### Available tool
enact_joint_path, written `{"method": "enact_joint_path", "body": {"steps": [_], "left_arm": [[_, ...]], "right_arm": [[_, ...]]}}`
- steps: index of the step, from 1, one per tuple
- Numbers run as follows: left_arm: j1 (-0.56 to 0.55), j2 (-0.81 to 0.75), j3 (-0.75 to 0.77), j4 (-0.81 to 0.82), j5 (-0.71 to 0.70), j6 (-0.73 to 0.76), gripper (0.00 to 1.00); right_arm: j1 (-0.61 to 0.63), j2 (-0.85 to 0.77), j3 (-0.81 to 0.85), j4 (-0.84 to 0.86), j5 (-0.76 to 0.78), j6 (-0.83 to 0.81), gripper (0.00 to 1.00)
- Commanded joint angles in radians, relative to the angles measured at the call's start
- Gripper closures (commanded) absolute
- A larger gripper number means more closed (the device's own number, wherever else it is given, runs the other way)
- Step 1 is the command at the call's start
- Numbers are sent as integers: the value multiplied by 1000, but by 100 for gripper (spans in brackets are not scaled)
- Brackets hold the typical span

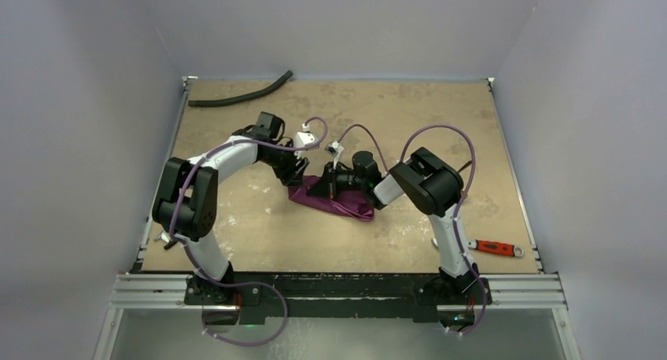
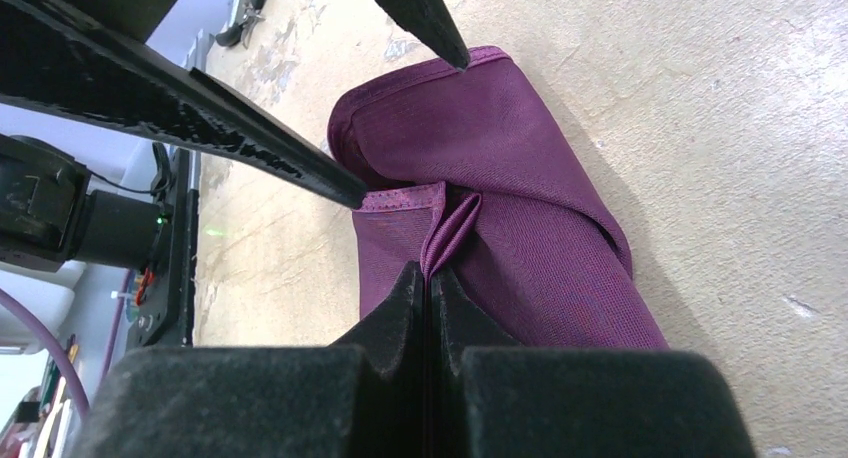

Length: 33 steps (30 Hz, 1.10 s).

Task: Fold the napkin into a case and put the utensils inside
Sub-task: Fold the 2/3-rectangle-folded napkin at the center of the board.

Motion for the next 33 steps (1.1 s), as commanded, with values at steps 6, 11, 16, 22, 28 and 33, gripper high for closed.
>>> {"method": "enact_joint_path", "body": {"steps": [6,11,16,22,28,33], "left_arm": [[-50,-17,-63,105,-141,-28,64],[-58,-27,-90,137,-157,-32,69],[-70,-40,-104,168,-206,-27,72],[-91,-55,-120,205,-264,-35,85],[-93,-71,-111,222,-275,-75,95],[-94,-79,-94,192,-247,-99,100]], "right_arm": [[14,-24,5,-178,46,-19,100],[14,-8,14,-229,44,-6,100],[15,29,44,-274,10,16,100],[16,26,75,-374,26,-8,100],[16,27,51,-398,40,-21,100],[16,40,44,-407,48,-16,100]]}}
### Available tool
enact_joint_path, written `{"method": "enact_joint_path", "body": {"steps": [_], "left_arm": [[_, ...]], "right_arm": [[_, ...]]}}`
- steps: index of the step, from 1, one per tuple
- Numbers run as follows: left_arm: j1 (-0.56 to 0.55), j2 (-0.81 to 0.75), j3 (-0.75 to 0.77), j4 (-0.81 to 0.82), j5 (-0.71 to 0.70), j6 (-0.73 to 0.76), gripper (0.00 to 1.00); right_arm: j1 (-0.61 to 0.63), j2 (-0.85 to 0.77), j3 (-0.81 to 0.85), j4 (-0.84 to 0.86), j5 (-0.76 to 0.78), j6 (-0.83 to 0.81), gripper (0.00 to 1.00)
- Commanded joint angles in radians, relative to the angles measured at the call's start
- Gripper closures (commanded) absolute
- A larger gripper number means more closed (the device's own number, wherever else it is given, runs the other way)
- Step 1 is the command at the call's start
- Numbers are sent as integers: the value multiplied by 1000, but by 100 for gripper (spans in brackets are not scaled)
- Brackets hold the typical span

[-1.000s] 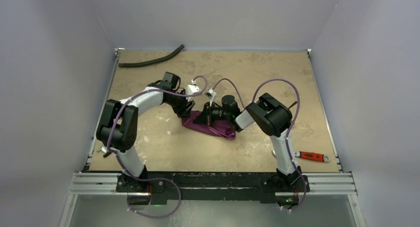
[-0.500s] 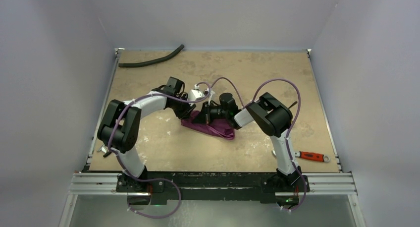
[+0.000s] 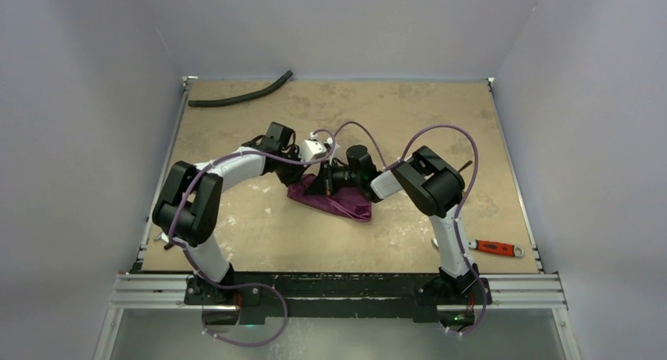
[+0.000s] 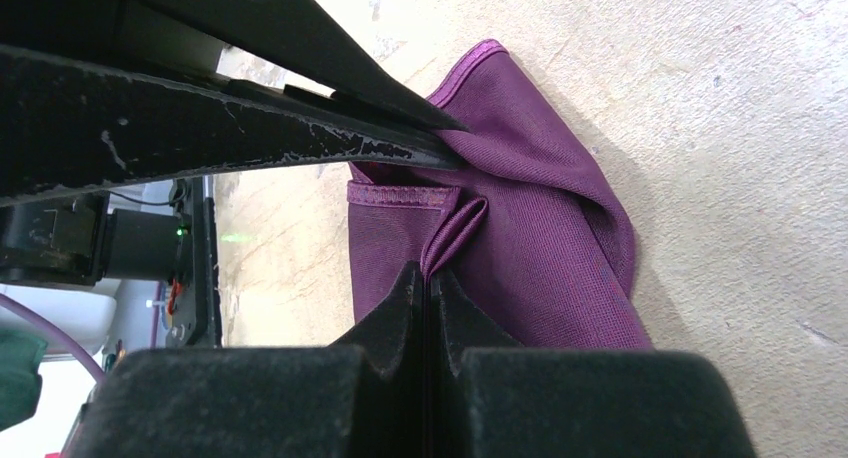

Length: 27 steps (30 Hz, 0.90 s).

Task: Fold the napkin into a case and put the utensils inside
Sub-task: Fold the 2/3-rectangle-folded napkin at the center of the board.

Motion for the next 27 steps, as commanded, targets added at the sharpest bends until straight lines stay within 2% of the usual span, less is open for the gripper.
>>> {"method": "enact_joint_path", "body": {"steps": [1,10,27], "left_arm": [[-3,-52,21,-1,27,-44,100],[-5,-72,-22,-9,79,-31,100],[-5,-69,-27,-15,111,7,100]], "right_arm": [[11,54,-34,-186,49,-37,100],[11,65,40,-321,68,-49,100],[10,28,192,-408,55,-69,100]]}}
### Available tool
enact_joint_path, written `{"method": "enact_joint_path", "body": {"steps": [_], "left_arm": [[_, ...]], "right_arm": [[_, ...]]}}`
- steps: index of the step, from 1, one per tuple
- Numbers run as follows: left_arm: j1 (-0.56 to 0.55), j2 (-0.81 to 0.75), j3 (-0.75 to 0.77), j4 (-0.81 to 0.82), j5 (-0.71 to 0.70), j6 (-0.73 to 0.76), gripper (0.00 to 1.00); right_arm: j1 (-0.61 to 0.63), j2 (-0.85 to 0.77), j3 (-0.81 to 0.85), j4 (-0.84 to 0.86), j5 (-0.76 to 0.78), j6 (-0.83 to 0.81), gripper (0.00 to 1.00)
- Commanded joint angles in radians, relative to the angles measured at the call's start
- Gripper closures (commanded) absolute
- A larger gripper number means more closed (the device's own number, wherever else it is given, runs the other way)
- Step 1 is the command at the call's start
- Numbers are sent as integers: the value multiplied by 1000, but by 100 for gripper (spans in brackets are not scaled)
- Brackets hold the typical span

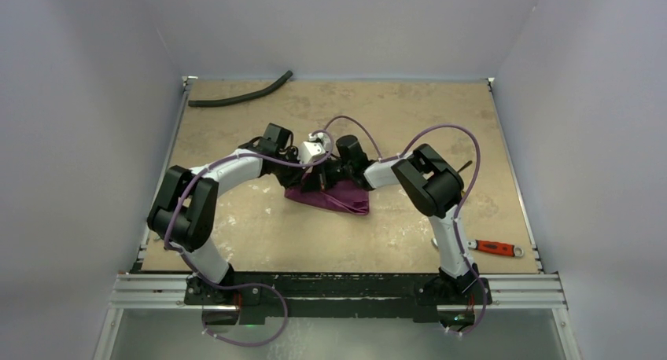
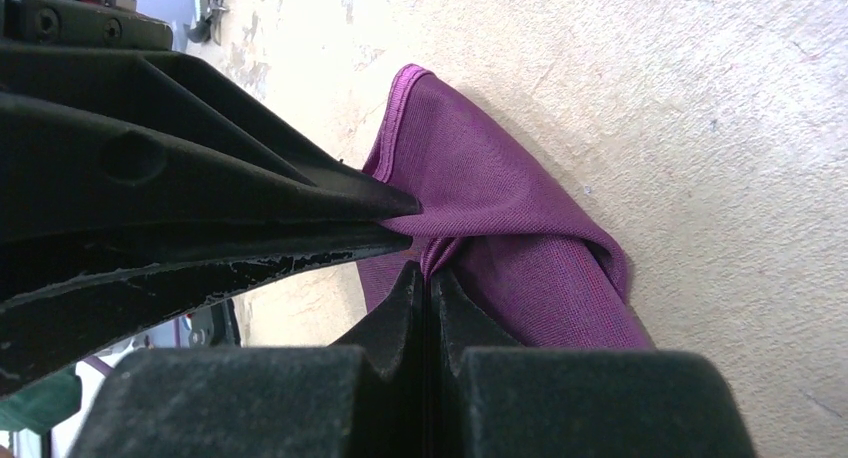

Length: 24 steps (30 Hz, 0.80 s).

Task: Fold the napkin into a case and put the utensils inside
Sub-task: Fold the 2/3-rectangle-folded napkin at the center of the board.

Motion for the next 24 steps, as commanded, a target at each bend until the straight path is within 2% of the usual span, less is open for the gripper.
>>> {"method": "enact_joint_path", "body": {"steps": [1,12,18,24], "left_arm": [[-5,-20,-1,3,56,21,100],[-5,-13,17,-45,67,64,100],[-6,-7,34,-92,89,108,100],[-15,19,42,-149,104,167,100]], "right_arm": [[3,28,32,-98,53,-42,100],[1,67,187,-245,9,-117,100],[-9,123,219,-243,-18,-113,100],[-22,137,210,-159,-81,-56,100]]}}
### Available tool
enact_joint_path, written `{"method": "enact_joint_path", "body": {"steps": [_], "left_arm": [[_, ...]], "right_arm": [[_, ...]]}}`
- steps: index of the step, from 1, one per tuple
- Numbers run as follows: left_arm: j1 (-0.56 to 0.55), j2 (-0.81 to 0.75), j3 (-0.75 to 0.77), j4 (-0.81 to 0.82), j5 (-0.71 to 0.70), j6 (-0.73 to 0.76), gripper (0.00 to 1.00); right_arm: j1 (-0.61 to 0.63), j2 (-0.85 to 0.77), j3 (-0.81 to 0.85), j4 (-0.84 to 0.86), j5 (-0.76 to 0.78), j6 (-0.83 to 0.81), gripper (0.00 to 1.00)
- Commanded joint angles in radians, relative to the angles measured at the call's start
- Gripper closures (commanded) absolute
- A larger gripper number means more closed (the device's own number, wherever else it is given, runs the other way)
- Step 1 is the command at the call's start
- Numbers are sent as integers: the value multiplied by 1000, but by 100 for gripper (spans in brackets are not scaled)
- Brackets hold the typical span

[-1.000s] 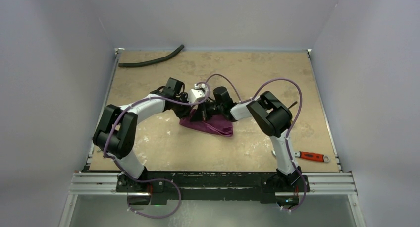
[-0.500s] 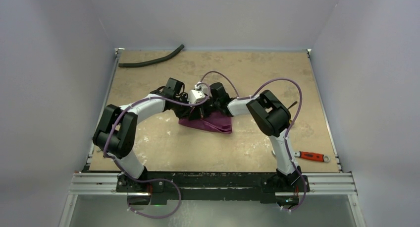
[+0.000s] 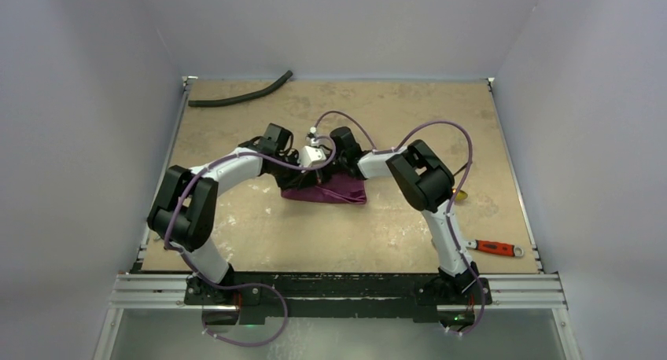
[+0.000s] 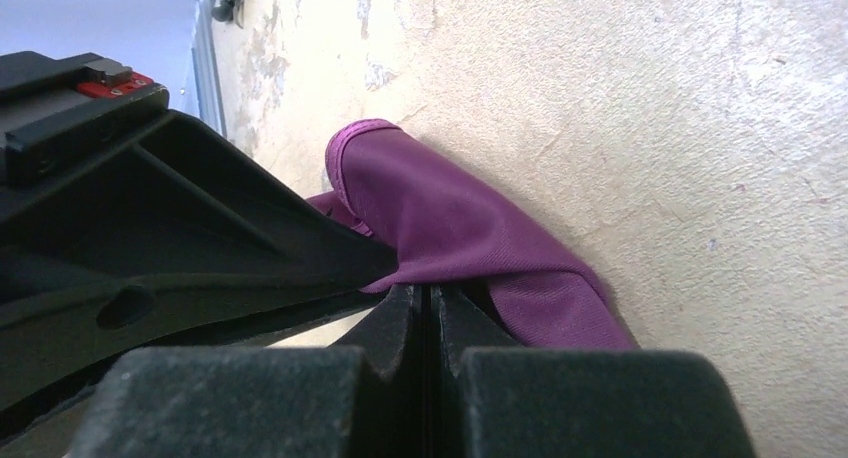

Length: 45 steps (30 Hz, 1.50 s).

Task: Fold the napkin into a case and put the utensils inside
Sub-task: Fold the 2/3-rectangle-folded napkin at the center of the board.

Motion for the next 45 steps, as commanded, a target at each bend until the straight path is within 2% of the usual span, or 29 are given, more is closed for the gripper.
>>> {"method": "enact_joint_path", "body": {"steps": [1,5,14,18,19,20,21,24,31,38,45], "left_arm": [[-20,19,20,-69,79,58,100],[-26,33,-19,-30,46,85,100],[-24,73,-82,47,-85,146,100],[-22,98,-86,52,-100,164,100],[-20,107,-86,51,-98,167,100],[-20,115,-87,49,-95,169,100],[-18,123,-87,48,-91,172,100],[-5,138,-85,36,-76,184,100],[33,144,-81,4,-28,220,100],[41,144,-60,-27,-35,233,100],[90,132,-51,-63,-42,270,100]], "right_arm": [[-7,32,8,25,28,2,100],[-7,19,-14,78,-2,40,98],[-30,-36,-110,168,-90,92,75],[-60,-96,-148,159,-127,51,60],[-67,-115,-148,131,-131,19,48],[-72,-131,-151,92,-130,-14,41],[-76,-149,-162,71,-127,-45,38],[-97,-215,-216,30,-96,-124,36],[-131,-361,-309,-146,80,-332,37],[-129,-539,-425,-192,237,-470,36],[-112,-727,-499,-270,283,-673,34]]}}
